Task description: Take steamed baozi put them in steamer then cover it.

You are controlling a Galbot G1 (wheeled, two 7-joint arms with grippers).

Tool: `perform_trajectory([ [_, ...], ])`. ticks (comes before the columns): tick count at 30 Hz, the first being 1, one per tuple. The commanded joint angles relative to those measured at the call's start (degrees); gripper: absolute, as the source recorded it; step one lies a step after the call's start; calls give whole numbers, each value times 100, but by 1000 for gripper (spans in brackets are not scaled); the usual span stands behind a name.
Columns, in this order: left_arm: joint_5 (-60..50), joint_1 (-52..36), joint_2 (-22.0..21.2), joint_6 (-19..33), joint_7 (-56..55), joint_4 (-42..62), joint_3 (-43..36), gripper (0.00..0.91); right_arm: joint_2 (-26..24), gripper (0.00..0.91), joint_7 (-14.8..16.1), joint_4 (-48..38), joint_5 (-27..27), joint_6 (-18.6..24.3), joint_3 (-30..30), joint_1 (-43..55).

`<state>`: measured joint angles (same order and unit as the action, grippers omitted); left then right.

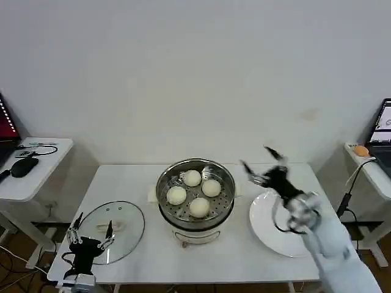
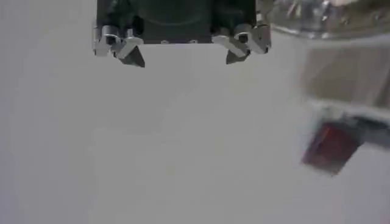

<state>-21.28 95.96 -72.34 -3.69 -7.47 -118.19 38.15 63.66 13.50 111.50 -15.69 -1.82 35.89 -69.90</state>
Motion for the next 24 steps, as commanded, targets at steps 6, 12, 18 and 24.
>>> perform_trajectory([
  [6, -4642, -429, 469, 460, 84, 1174, -188, 907, 1447, 907, 31, 92, 186, 638, 2897, -2460],
  [12, -5348, -756, 659, 333, 91, 1687, -297, 907, 1616, 907, 35, 173, 411, 687, 2556, -2554],
  [18, -5432, -682, 706, 233, 168, 1711, -252, 907, 1674, 907, 34, 121, 476, 649, 2317, -2447],
  [24, -5397, -771, 670, 191, 175, 1825, -294, 907, 1703, 907, -9, 151, 367, 528, 2177, -2346],
])
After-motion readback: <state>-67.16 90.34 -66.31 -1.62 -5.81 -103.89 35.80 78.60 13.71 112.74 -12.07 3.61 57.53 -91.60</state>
